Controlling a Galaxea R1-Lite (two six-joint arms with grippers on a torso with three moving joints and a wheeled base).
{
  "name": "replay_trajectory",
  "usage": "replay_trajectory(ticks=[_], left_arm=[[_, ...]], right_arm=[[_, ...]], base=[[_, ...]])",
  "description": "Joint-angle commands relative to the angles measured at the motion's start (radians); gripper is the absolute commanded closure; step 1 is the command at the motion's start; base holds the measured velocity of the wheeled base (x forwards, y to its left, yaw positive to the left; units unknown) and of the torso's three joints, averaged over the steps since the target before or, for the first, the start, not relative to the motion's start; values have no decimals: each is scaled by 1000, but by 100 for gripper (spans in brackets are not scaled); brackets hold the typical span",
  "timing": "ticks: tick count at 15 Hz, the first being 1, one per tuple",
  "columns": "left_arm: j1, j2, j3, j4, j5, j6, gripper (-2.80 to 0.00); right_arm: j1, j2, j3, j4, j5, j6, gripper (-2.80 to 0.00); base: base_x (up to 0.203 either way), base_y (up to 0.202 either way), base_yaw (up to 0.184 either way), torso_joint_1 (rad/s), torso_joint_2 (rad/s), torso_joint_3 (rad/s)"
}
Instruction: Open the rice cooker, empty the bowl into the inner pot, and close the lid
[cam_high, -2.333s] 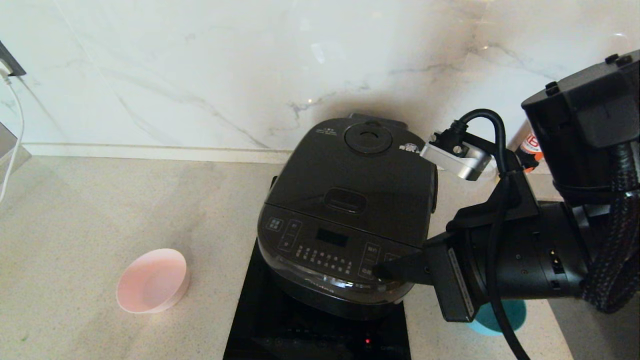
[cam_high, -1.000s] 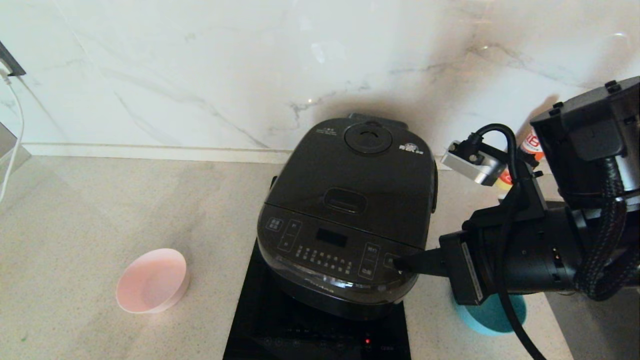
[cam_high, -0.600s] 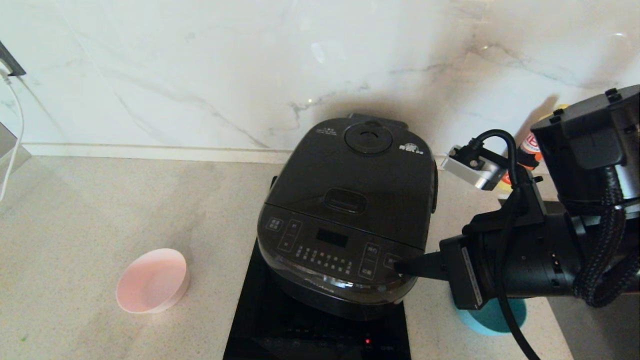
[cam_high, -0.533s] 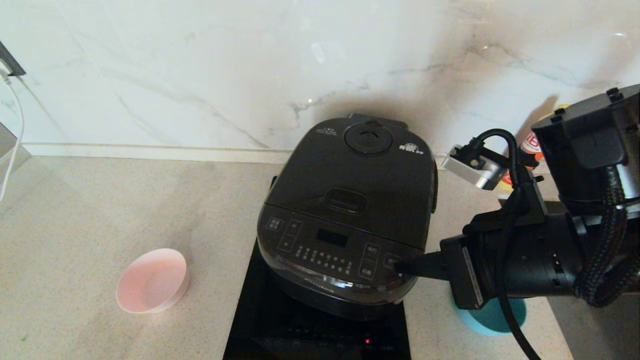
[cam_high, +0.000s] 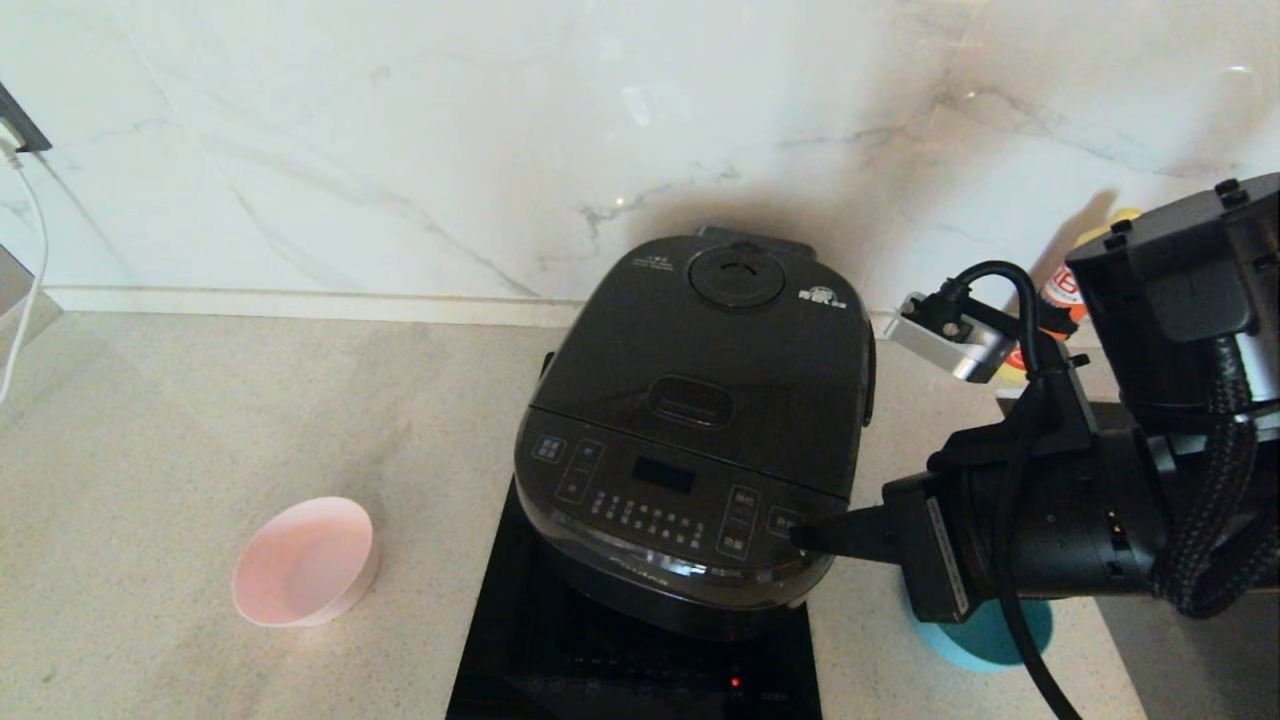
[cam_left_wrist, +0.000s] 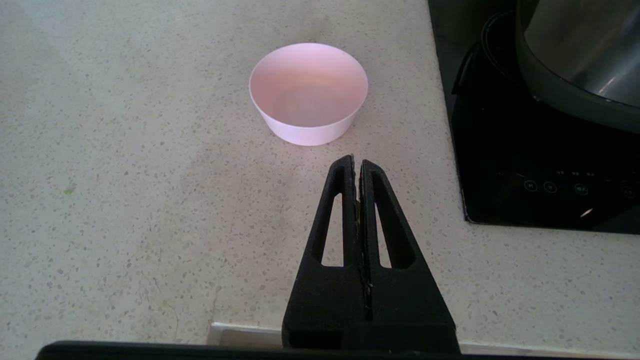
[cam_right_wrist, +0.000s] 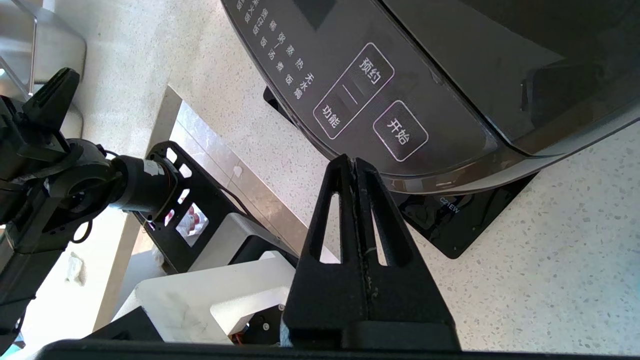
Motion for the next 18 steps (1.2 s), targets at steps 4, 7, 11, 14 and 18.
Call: replay_trajectory(ticks=[4, 7, 11, 14, 18], left_arm=[[0, 1, 0, -1, 0, 0, 0], [0, 1, 0, -1, 0, 0, 0], [0, 1, 0, 1, 0, 0, 0], [0, 1, 0, 0, 0, 0, 0], [0, 1, 0, 0, 0, 0, 0]], right_arm=[[-12, 5, 12, 0, 2, 2, 0], [-14, 12, 18, 1, 4, 1, 0], [-19, 19, 35, -4, 6, 2, 0], [-24, 27, 61, -58, 6, 2, 0], [-24, 37, 73, -66, 6, 3, 0]], base=[[0, 0, 0, 0, 0, 0], [0, 0, 0, 0, 0, 0], [0, 0, 0, 0, 0, 0], [0, 0, 0, 0, 0, 0], [0, 0, 0, 0, 0, 0]])
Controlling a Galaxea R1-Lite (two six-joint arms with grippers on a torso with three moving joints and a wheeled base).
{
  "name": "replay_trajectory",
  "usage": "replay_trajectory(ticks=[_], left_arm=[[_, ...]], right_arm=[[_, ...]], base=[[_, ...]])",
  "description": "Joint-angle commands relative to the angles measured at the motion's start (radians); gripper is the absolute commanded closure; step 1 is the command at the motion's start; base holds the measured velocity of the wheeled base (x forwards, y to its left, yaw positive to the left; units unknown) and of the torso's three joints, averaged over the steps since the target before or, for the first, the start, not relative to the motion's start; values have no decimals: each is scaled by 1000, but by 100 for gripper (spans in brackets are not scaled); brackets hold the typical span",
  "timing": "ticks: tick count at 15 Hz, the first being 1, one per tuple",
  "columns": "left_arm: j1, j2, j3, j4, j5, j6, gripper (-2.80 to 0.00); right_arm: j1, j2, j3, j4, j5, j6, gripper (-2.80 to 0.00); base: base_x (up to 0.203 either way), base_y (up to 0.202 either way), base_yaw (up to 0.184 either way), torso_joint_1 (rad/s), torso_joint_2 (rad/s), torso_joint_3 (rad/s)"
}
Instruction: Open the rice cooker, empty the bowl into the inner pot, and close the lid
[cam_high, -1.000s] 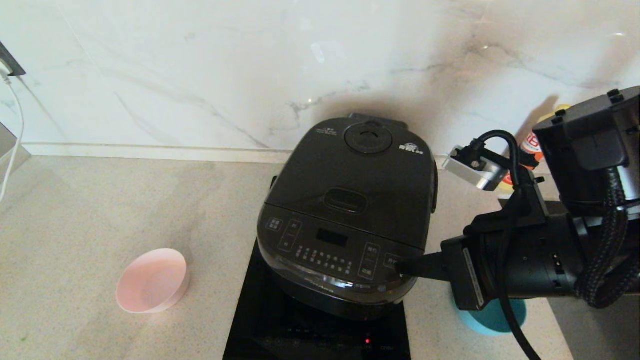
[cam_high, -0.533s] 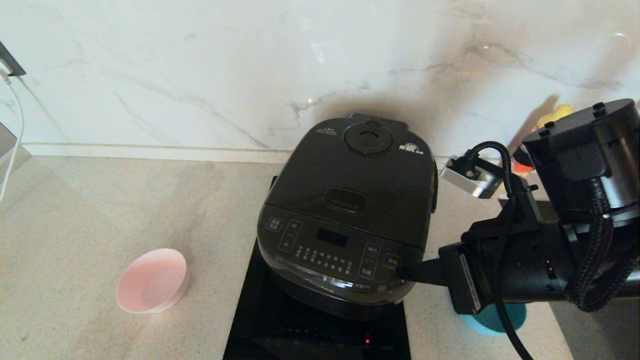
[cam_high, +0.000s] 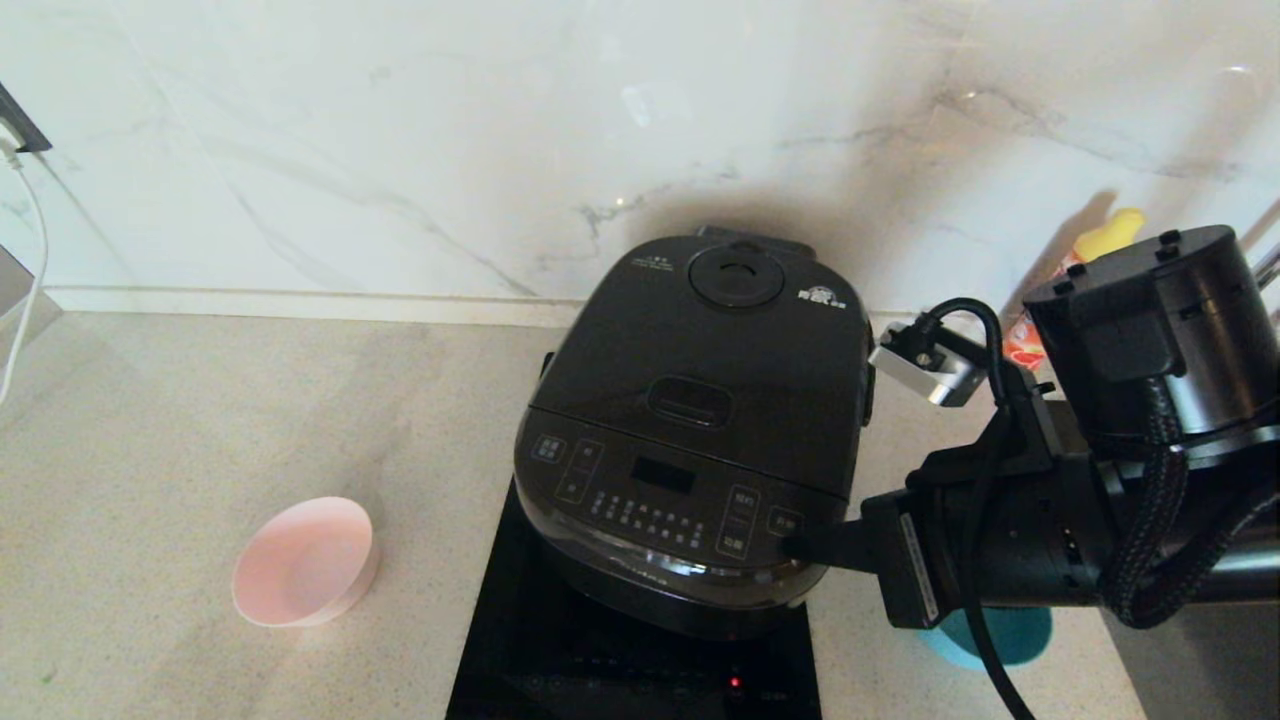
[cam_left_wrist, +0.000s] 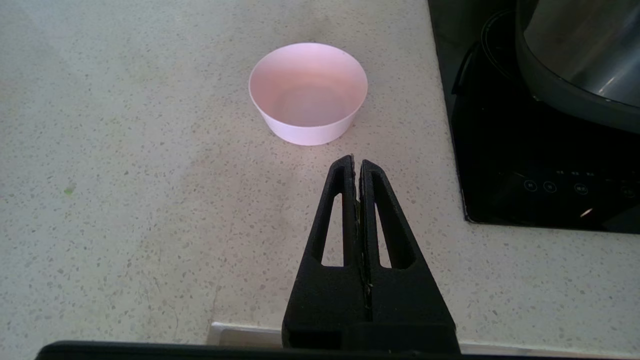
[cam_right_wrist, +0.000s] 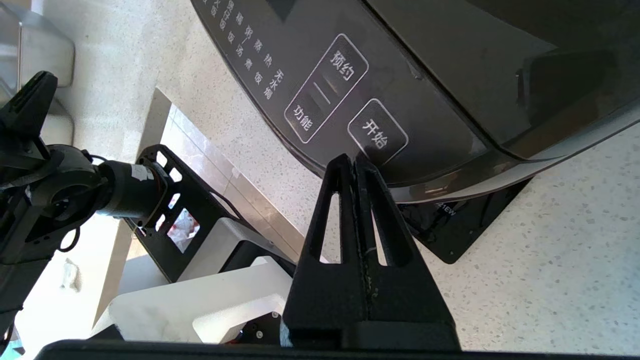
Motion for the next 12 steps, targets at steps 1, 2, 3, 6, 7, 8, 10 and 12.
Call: replay_trajectory(ticks=[1, 2, 3, 6, 7, 8, 10, 12], left_arm=[[0, 1, 0, 0, 0, 0, 0], [1, 1, 0, 0, 0, 0, 0], [0, 1, 0, 1, 0, 0, 0], [0, 1, 0, 1, 0, 0, 0], [1, 1, 0, 0, 0, 0, 0], [0, 1, 0, 0, 0, 0, 0], [0, 1, 0, 0, 0, 1, 0], [0, 1, 0, 1, 0, 0, 0]], right_arm=[[0, 12, 5, 5, -1, 2, 0], [0, 12, 7, 5, -1, 1, 0], [0, 12, 7, 5, -1, 1, 0], [0, 12, 10, 5, -1, 1, 0], [-1, 11, 11, 5, -1, 1, 0], [-6, 12, 10, 5, -1, 1, 0], [-10, 8, 10, 5, -1, -1, 0], [-10, 2, 9, 5, -1, 0, 0]], base=[[0, 0, 0, 0, 0, 0], [0, 0, 0, 0, 0, 0], [0, 0, 0, 0, 0, 0], [0, 0, 0, 0, 0, 0], [0, 0, 0, 0, 0, 0], [0, 0, 0, 0, 0, 0], [0, 0, 0, 0, 0, 0], [0, 0, 0, 0, 0, 0]])
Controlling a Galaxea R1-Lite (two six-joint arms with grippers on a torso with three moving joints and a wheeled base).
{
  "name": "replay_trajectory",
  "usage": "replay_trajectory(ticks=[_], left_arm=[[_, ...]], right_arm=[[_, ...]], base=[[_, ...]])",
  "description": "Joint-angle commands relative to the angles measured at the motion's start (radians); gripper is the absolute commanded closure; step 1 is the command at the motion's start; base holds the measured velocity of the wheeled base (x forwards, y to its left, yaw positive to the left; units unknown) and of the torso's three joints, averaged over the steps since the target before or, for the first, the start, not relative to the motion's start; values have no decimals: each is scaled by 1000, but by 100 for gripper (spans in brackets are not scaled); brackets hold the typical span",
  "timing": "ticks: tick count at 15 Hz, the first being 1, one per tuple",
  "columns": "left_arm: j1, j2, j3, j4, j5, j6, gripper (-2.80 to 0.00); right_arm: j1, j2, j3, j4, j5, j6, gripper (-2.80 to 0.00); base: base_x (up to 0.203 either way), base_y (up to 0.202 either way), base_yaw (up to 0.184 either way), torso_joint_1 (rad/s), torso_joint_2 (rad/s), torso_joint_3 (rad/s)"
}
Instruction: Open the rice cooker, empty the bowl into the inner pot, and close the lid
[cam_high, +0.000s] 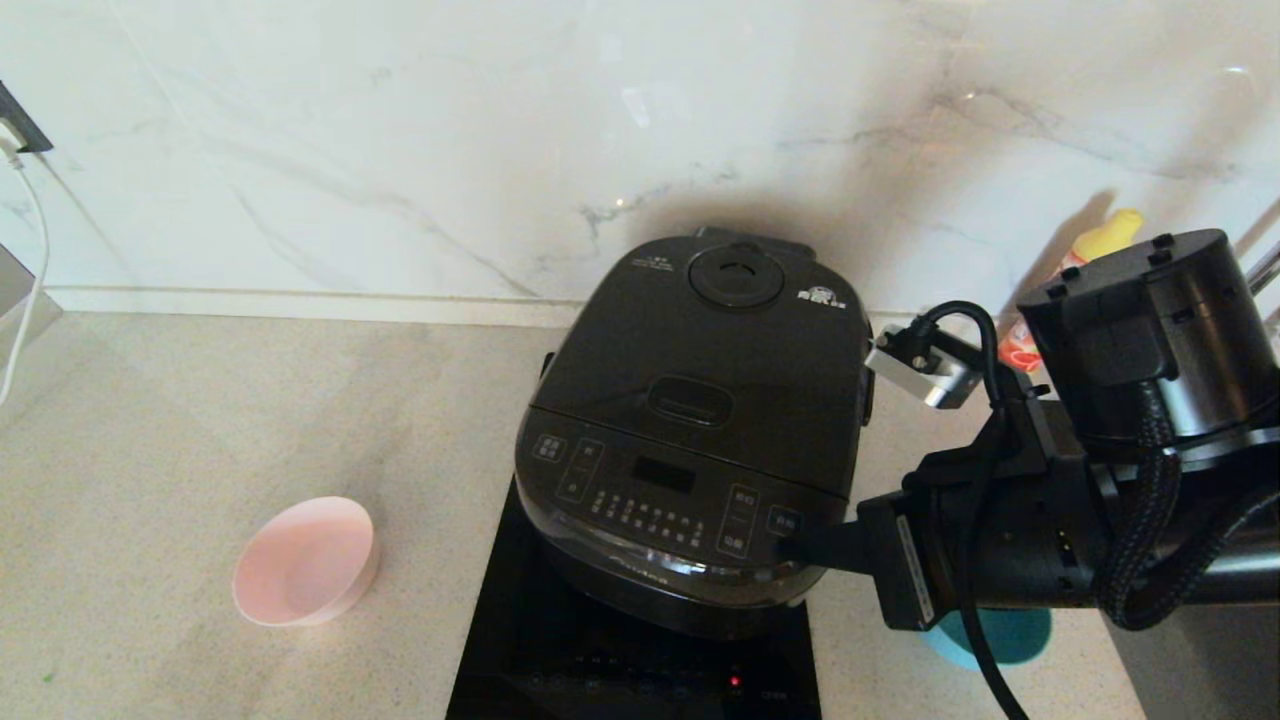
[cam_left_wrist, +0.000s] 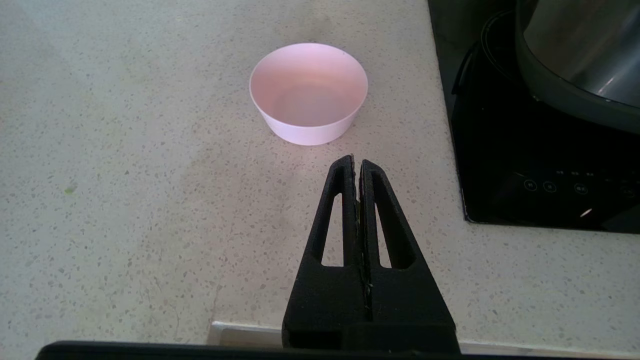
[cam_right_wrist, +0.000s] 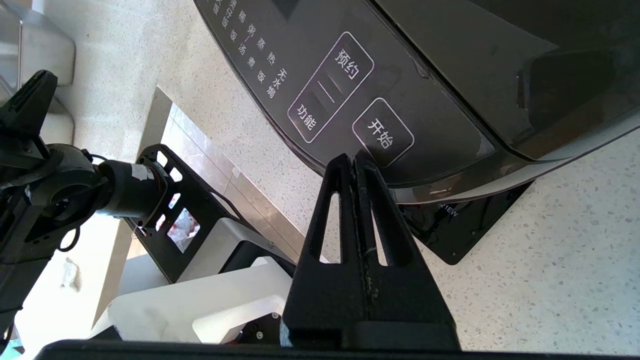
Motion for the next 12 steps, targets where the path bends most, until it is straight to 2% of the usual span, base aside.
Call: replay_trajectory(ticks=[1, 12], left_arm=[[-1, 1, 0, 0, 0, 0, 0], [0, 1, 0, 0, 0, 0, 0]], right_arm=[[0, 4, -2, 1, 0, 2, 0], [-17, 21, 18, -12, 2, 1, 0]], base=[[0, 0, 0, 0, 0, 0], [0, 0, 0, 0, 0, 0]])
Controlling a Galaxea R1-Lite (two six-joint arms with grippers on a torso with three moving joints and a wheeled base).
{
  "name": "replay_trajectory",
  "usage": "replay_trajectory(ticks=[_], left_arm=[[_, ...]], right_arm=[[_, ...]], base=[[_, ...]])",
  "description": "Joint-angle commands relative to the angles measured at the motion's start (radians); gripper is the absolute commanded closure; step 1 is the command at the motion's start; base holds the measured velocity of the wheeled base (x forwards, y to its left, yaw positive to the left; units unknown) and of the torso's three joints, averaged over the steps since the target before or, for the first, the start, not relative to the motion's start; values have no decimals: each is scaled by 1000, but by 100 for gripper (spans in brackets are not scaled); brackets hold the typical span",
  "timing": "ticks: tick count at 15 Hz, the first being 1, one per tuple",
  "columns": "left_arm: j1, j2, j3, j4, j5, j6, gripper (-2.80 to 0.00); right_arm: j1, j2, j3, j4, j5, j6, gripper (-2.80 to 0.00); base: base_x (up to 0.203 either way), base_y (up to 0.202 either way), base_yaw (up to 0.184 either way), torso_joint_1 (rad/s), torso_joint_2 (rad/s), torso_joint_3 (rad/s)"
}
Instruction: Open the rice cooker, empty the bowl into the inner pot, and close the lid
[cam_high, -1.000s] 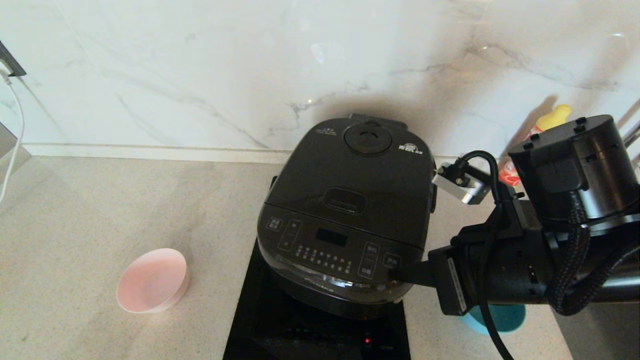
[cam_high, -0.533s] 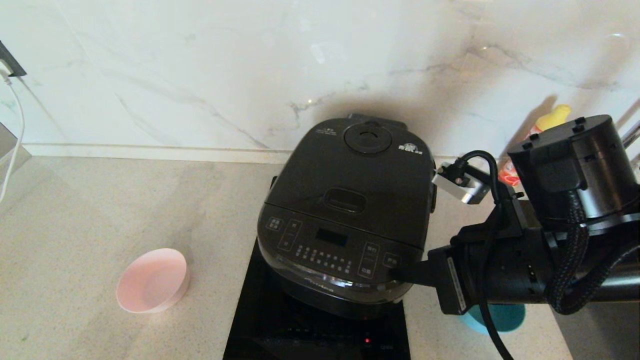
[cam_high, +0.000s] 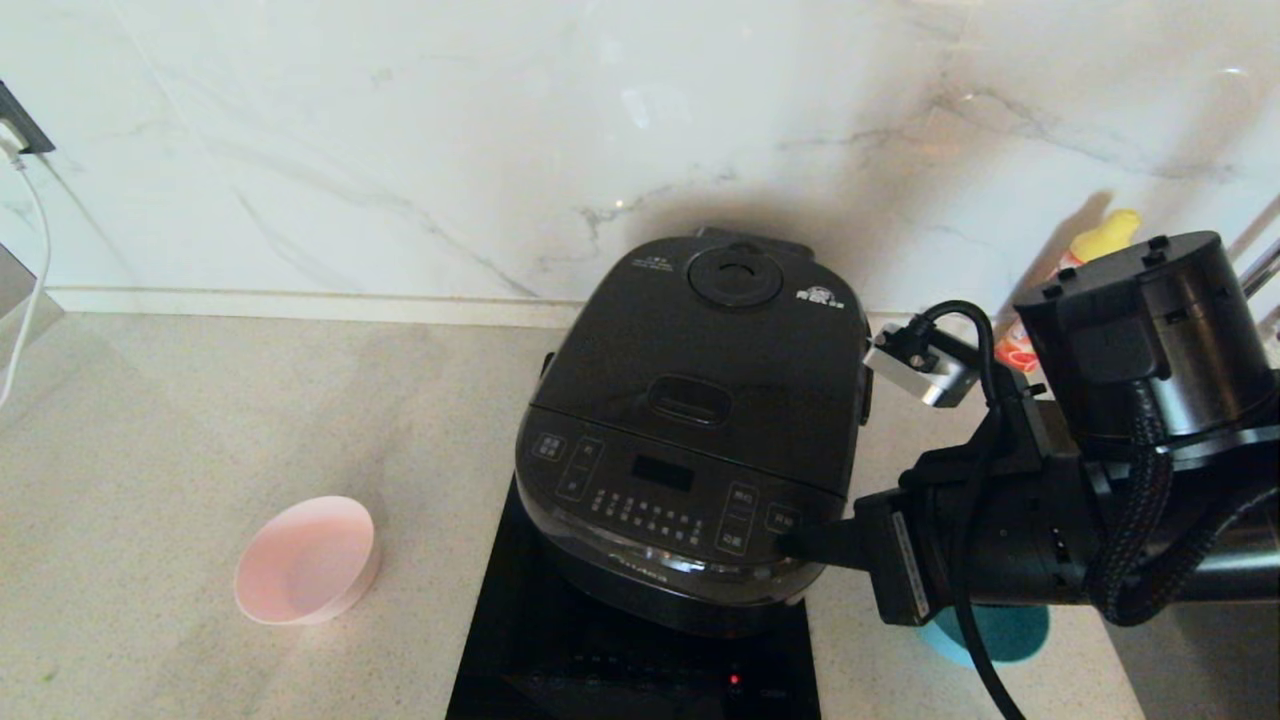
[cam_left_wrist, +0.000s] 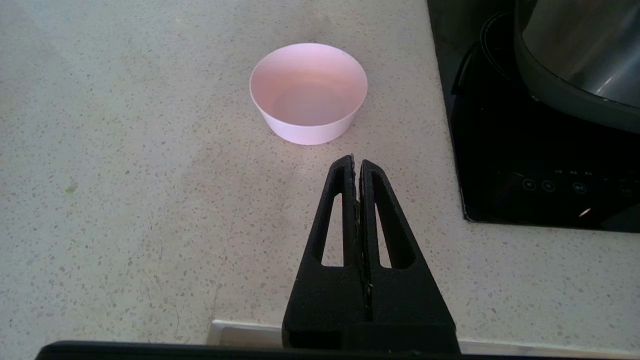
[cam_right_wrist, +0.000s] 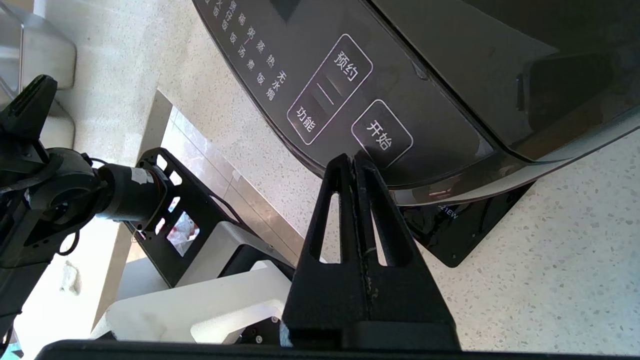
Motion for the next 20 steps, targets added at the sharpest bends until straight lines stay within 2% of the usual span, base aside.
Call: replay_trajectory(ticks=[1, 13, 15, 17, 20], left_arm=[[-1, 1, 0, 0, 0, 0, 0], [-1, 1, 0, 0, 0, 0, 0], [0, 1, 0, 1, 0, 0, 0], [0, 1, 0, 0, 0, 0, 0], [0, 1, 0, 0, 0, 1, 0]], right_arm=[[0, 4, 2, 2, 0, 2, 0], [0, -137, -62, -3, -9, 3, 0], [-15, -171, -76, -5, -39, 2, 0], [-38, -185, -113, -5, -175, -3, 0], [-45, -216, -170, -5, -507, -64, 0]], base=[[0, 0, 0, 0, 0, 0], [0, 0, 0, 0, 0, 0], [0, 0, 0, 0, 0, 0], [0, 0, 0, 0, 0, 0], [0, 0, 0, 0, 0, 0]])
